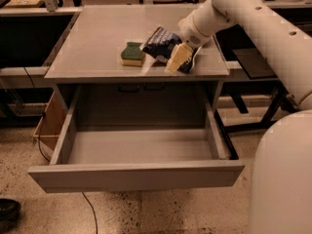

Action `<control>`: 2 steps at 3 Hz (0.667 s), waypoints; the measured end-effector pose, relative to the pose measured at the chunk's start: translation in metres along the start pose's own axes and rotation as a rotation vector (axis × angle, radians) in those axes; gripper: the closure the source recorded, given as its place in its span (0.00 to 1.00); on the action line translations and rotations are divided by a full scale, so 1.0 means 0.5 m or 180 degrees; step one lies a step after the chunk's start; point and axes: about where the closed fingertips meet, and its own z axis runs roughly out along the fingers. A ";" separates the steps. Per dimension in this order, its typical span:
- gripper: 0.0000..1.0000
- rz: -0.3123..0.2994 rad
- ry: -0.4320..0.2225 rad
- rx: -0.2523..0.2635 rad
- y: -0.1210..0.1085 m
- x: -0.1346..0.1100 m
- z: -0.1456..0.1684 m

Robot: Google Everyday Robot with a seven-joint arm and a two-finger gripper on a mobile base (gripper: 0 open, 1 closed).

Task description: Pick blue chip bag from top drawer and place on counter

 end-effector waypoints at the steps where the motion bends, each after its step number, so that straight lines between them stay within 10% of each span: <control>1: 0.00 -0.0004 -0.0021 -0.0019 0.008 0.011 -0.036; 2: 0.00 0.0052 -0.0013 -0.0041 0.028 0.047 -0.091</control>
Offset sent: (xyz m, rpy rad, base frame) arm -0.0639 -0.0814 0.0285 0.0173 0.0298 -0.0298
